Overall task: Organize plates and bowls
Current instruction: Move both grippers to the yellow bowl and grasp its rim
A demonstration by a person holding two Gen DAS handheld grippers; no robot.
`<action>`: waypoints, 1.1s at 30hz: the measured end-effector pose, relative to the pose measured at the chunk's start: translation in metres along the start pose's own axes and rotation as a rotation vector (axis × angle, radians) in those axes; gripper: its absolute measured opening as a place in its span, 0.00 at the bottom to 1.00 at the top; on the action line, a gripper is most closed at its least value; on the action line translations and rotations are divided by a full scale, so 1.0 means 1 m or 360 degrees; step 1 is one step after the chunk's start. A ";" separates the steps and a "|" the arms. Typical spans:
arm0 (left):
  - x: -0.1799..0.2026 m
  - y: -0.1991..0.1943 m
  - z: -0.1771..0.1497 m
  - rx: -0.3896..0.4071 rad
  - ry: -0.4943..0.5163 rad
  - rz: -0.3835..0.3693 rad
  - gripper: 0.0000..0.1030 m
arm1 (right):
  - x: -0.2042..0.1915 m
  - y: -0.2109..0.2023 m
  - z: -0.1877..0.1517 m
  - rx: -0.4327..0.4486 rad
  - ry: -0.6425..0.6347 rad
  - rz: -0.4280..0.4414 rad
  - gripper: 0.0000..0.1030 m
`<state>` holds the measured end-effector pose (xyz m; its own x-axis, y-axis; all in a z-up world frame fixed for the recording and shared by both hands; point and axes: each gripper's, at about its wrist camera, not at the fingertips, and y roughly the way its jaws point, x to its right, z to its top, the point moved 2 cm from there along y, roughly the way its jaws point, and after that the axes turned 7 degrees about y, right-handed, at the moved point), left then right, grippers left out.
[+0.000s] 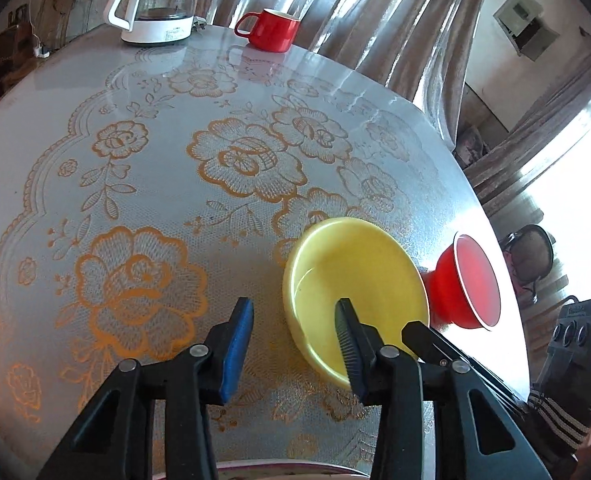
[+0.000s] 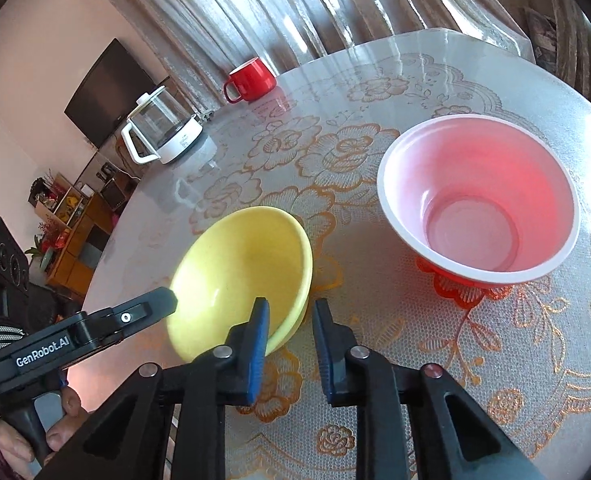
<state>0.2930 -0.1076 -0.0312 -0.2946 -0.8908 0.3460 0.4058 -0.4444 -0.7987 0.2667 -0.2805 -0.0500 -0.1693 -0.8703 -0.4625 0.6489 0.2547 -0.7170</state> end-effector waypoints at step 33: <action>-0.027 -0.149 -0.081 0.0408 0.0074 0.0264 0.27 | -0.101 -0.039 -0.059 -0.0015 -0.0304 0.0224 0.15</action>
<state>0.1705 -0.0095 0.0389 -0.2430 -0.9505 0.1937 0.6548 -0.3081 -0.6902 0.2147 -0.1777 -0.0055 0.0662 -0.8898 -0.4515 0.6491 0.3821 -0.6578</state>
